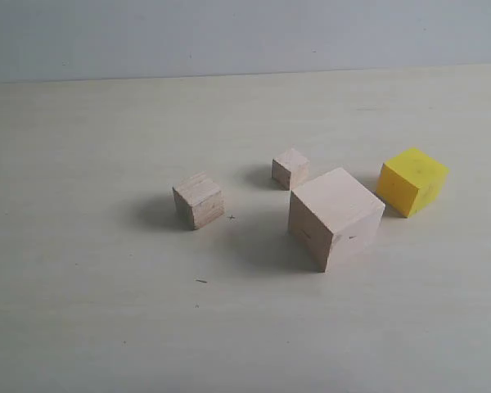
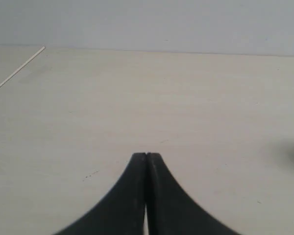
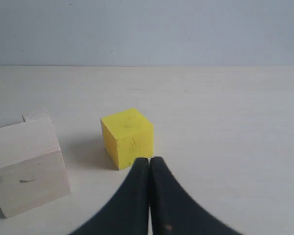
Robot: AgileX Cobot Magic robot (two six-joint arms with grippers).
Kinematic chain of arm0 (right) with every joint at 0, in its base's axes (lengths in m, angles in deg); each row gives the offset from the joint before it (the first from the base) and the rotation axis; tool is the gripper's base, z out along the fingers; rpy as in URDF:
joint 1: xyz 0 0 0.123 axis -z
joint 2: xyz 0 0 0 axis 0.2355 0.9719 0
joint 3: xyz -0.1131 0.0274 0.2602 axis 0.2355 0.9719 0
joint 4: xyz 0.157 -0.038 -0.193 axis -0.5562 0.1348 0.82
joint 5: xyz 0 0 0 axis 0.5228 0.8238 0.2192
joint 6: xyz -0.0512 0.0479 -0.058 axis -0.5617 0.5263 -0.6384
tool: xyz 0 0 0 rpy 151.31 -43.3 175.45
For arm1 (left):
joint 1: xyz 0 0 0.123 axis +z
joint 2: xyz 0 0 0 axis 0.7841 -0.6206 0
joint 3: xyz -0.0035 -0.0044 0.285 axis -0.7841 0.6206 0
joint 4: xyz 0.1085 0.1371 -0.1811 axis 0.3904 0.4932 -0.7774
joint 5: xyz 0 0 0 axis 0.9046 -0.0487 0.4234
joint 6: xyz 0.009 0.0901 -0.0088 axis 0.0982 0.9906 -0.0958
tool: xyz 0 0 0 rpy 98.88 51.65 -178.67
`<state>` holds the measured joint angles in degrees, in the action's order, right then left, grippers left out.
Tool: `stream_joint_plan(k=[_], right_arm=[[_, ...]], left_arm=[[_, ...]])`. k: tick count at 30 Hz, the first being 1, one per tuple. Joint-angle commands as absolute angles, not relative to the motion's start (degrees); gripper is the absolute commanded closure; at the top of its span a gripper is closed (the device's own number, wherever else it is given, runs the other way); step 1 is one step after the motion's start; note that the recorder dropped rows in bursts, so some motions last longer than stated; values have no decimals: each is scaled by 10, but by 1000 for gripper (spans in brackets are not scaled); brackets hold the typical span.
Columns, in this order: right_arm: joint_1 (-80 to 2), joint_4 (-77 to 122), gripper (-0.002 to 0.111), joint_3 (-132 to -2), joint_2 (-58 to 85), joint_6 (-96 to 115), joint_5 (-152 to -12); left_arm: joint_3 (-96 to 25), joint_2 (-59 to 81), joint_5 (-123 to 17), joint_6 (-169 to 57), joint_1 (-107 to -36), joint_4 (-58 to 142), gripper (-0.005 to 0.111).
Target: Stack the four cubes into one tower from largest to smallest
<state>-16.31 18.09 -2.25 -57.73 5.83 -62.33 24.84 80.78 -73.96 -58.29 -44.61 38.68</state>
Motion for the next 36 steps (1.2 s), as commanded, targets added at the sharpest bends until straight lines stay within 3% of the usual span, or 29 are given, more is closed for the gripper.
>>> stream_joint_plan(k=[1, 23, 30, 36], right_arm=[[-160, 185, 108, -20, -581, 58, -626], [-160, 186, 108, -20, -581, 56, -636], [-160, 185, 108, -20, -581, 56, -881], [-160, 183, 108, -20, -581, 57, -946]], left_arm=[[251, 811, -734, -587, -450, 387, 107], [251, 811, -734, -587, -450, 387, 107], [251, 811, -734, -587, -450, 387, 107], [251, 811, -734, -587, -450, 387, 107]])
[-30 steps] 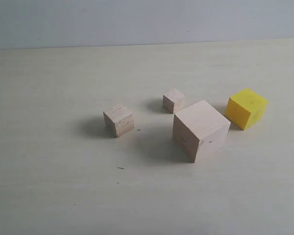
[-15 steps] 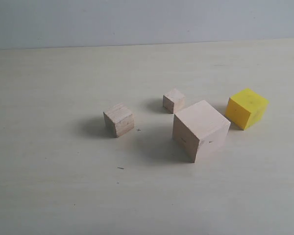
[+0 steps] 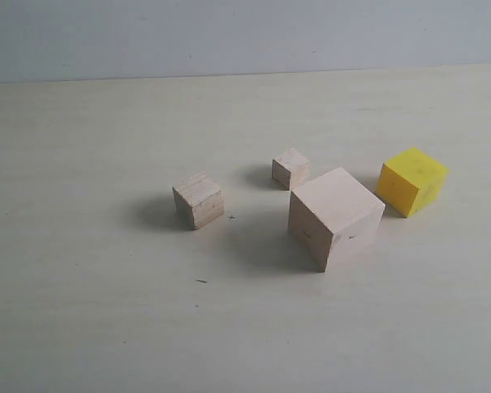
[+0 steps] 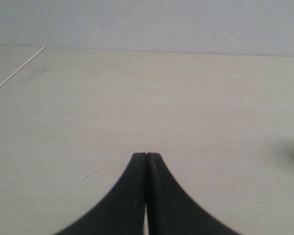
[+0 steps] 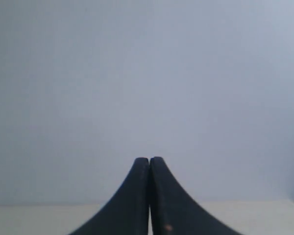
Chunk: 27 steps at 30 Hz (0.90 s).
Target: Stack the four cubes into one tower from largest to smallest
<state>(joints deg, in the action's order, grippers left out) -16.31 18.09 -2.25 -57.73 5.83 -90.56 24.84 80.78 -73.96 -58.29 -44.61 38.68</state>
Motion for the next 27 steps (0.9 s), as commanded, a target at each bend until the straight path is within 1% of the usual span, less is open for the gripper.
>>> stream_joint_plan(k=[1, 3, 6, 8, 13, 17, 20, 23, 27], right_arm=[[-160, 183, 108, -20, -581, 57, -955], [-160, 183, 108, -20, -581, 55, -985], [-160, 183, 108, -20, -581, 58, -1066], [-160, 183, 108, -33, -581, 74, -1076], [-160, 225, 108, -155, -562, 40, -892], [-160, 245, 108, -265, -492, 40, -811], [-160, 238, 108, -347, -418, 41, -699], [-160, 181, 108, -423, -335, 10, -575], [-175, -8, 108, -477, -222, -187, -455]], left_arm=[[251, 811, -734, -587, -450, 387, 107], [251, 811, -734, -587, -450, 387, 107], [251, 811, -734, -587, -450, 387, 107], [251, 811, -734, -587, -450, 387, 107], [251, 811, -734, -587, -450, 387, 107], [251, 811, -734, -587, -450, 387, 107], [251, 811, -734, -587, -450, 387, 107], [251, 811, -734, -587, -450, 387, 107], [251, 811, -734, -587, -450, 387, 107]])
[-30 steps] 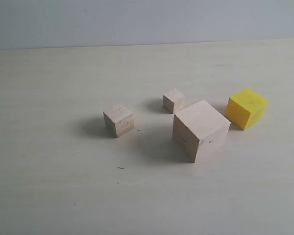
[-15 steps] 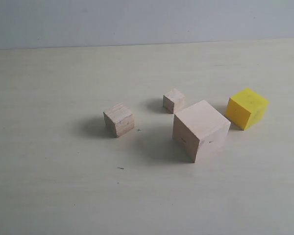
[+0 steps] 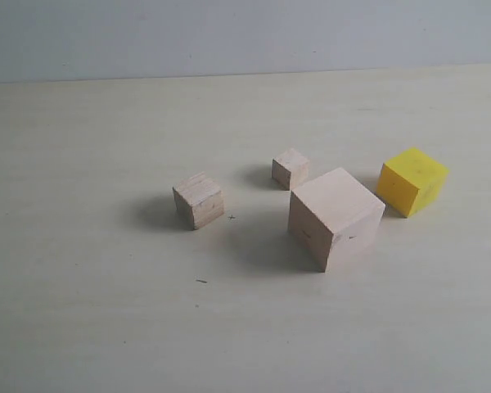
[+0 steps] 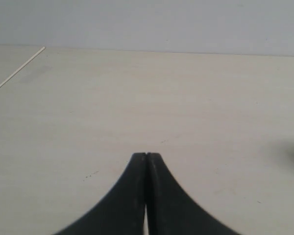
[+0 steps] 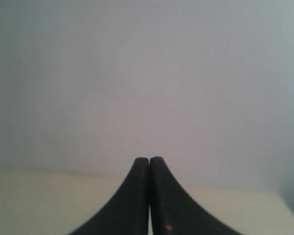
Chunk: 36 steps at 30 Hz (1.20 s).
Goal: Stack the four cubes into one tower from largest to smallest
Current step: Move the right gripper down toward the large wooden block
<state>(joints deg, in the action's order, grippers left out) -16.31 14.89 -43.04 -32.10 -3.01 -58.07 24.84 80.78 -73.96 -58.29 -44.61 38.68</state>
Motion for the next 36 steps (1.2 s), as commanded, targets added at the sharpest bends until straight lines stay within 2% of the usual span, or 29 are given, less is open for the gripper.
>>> stream_joint_plan(k=[1, 7, 14, 31, 36], right_arm=[[-180, -46, 108, -482, -193, -213, -428], [-191, -89, 108, -484, -36, -226, -323], [-191, -143, 108, -484, 86, -223, -390], [-191, -210, 108, -484, 219, -248, -444], [-191, -169, 108, -484, 253, -208, -474]], left_arm=[[251, 811, -734, -587, -450, 387, 107], [251, 811, -734, -587, -450, 387, 107], [251, 811, -734, -587, -450, 387, 107], [251, 811, -734, -587, -450, 387, 107], [251, 811, -734, -587, -450, 387, 107]])
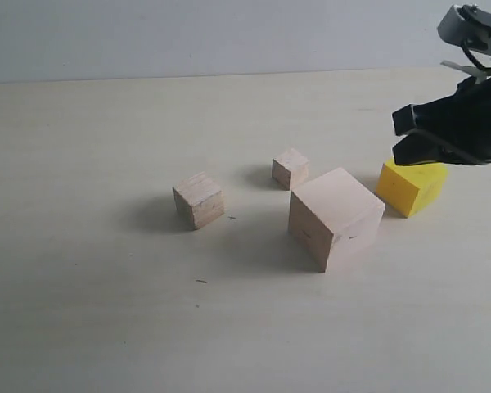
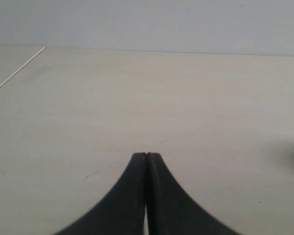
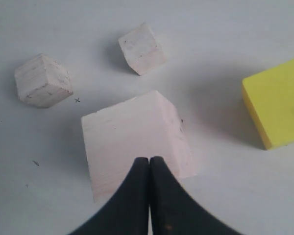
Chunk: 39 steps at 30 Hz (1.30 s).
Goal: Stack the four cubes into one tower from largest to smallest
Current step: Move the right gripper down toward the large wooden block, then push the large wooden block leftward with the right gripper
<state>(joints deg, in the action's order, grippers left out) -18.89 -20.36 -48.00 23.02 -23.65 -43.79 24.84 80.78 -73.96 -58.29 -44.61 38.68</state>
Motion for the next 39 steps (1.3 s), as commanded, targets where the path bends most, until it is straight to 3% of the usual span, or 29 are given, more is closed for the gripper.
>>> stream_joint_plan(k=[1, 5, 21, 39], right_arm=[[-191, -140, 108, -484, 259, -179, -482], [-191, -53, 108, -484, 298, -70, -491], [-203, -74, 108, -529, 399, -80, -502], [-339, -111, 108, -582, 440, -74, -525]], left_arm=[[251, 811, -734, -587, -450, 387, 107], [251, 811, -734, -587, -450, 387, 107], [251, 811, -734, -587, -450, 387, 107], [251, 811, -734, -587, -450, 387, 107]])
